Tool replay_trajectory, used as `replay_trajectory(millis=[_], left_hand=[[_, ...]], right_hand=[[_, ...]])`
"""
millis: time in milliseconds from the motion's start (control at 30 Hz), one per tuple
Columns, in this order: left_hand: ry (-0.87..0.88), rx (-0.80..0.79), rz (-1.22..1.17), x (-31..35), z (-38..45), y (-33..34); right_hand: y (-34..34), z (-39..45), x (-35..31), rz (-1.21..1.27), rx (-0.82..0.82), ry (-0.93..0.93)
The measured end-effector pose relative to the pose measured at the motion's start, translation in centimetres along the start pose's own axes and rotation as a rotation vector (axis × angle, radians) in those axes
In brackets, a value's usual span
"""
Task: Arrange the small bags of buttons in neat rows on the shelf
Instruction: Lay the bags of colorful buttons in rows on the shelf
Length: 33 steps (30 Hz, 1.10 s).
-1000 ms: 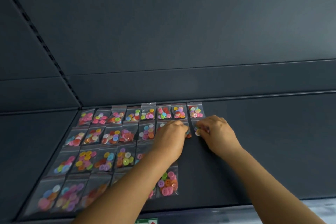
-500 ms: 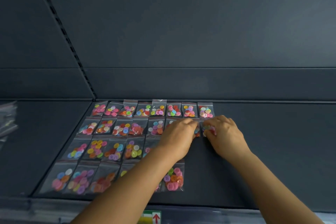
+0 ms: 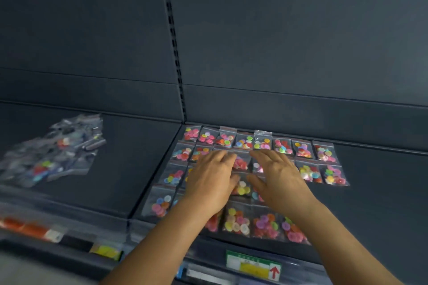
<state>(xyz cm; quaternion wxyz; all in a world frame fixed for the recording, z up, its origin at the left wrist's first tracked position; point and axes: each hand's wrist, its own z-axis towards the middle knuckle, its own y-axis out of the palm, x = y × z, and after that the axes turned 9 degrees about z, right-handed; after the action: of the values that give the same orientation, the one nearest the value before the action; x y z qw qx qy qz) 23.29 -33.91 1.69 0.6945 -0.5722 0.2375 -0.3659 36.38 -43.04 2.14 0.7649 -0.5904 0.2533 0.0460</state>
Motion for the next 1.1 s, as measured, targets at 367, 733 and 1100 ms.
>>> replay_trajectory(millis=[367,733,1100], left_hand=[[-0.158,0.036,0.032,-19.2,-9.8,-4.9],[-0.331,0.033,0.025,-33.4,-14.0,-7.0],[-0.375,-0.108,0.041,-42.5,-11.3,-3.5]], right_hand=[[9.6,3.5,-18.8,0.085,-0.074,-0.151],[16.6,8.5,-31.2,0.162,-0.107,-0.242],[23.0,18.1,-33.2,0.045,-0.376,-0.298]])
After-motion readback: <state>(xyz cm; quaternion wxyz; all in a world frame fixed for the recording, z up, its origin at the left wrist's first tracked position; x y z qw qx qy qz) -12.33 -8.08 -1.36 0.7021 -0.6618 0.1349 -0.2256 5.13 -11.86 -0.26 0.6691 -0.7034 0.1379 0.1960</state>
